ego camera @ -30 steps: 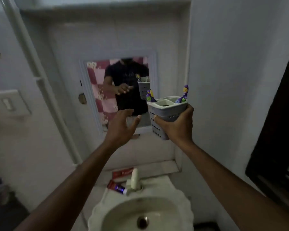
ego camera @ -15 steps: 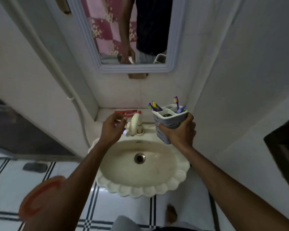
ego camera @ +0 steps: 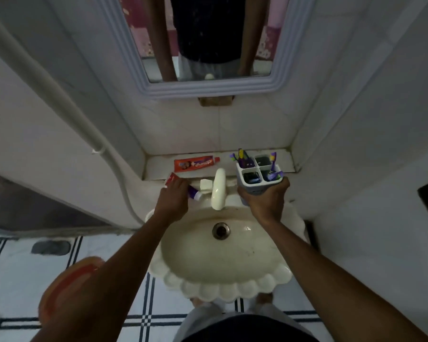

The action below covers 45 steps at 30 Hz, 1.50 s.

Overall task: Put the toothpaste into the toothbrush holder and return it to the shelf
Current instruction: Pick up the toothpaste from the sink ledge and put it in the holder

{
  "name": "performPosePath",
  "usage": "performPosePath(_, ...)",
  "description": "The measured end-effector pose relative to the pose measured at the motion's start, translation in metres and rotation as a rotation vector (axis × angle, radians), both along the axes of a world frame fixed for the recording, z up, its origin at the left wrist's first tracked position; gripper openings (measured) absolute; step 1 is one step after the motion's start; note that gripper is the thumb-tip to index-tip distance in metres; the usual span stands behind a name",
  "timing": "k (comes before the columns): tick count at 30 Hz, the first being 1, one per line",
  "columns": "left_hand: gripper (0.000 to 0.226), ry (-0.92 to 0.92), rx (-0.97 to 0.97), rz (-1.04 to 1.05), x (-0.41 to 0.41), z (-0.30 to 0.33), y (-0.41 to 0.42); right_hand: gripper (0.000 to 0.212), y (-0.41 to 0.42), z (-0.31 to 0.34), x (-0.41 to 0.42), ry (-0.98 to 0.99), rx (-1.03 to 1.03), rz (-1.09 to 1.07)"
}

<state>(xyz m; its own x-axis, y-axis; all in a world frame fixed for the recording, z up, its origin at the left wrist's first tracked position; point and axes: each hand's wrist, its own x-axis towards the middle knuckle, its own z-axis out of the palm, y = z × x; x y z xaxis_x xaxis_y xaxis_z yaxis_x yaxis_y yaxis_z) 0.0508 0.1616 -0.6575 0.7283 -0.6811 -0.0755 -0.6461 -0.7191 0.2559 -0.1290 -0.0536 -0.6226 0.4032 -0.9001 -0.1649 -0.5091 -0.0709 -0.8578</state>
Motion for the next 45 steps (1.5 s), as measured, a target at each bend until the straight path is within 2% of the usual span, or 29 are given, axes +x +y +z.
performPosePath(3, 0.062, -0.117, 0.252, -0.194, 0.021, -0.002, -0.012, 0.134, 0.012, -0.008, 0.003, -0.011, 0.023, -0.004)
performPosePath(6, 0.056, -0.289, 0.428, -0.323, 0.037, -0.006, -0.017, 0.134, 0.019, -0.008, 0.003, -0.002, 0.042, 0.007)
performPosePath(8, 0.052, -0.342, 0.455, -0.358, 0.043, -0.005, -0.014, 0.136, 0.02, -0.012, -0.001, -0.025, 0.05, 0.02)
performPosePath(10, 0.049, -0.317, 0.395, -0.322, 0.045, -0.002, -0.007, 0.14, 0.019, -0.014, -0.005, -0.056, 0.058, 0.03)
performPosePath(14, 0.046, 0.01, 0.106, -0.067, 0.047, 0.028, 0.012, 0.146, 0.013, -0.017, -0.01, -0.075, 0.073, 0.068)
performPosePath(17, 0.05, 0.296, -0.147, 0.072, 0.04, 0.076, 0.017, 0.135, 0.008, -0.017, -0.014, -0.09, 0.075, 0.112)
performPosePath(19, 0.047, 0.52, -0.31, 0.112, 0.033, 0.112, 0.008, 0.126, 0.006, -0.018, -0.014, -0.107, 0.078, 0.126)
performPosePath(21, 0.046, 0.61, -0.36, 0.05, 0.026, 0.144, -0.01, 0.121, 0.004, -0.019, -0.015, -0.125, 0.088, 0.126)
performPosePath(25, 0.051, 0.514, -0.267, -0.178, 0.01, 0.183, -0.065, 0.126, -0.001, -0.018, -0.018, -0.15, 0.132, 0.142)
performPosePath(29, 0.033, 0.033, -0.053, -0.338, -0.008, 0.193, -0.13, 0.136, -0.008, -0.018, -0.02, -0.13, 0.142, 0.178)
performPosePath(34, 0.024, -0.109, 0.112, -0.368, -0.026, 0.181, -0.183, 0.136, -0.017, -0.016, -0.024, -0.105, 0.157, 0.205)
performPosePath(36, 0.028, -0.082, 0.051, -0.362, -0.025, 0.175, -0.19, 0.135, -0.02, -0.016, -0.024, -0.105, 0.152, 0.204)
performPosePath(39, 0.031, 0.027, -0.169, -0.298, -0.017, 0.168, -0.182, 0.128, -0.022, -0.015, -0.023, -0.118, 0.146, 0.186)
performPosePath(42, 0.021, 0.126, -0.408, -0.152, -0.005, 0.158, -0.159, 0.124, -0.024, -0.016, -0.025, -0.153, 0.16, 0.148)
performPosePath(45, 0.015, 0.139, -0.478, 0.023, 0.014, 0.135, -0.127, 0.121, -0.024, -0.015, -0.027, -0.156, 0.151, 0.131)
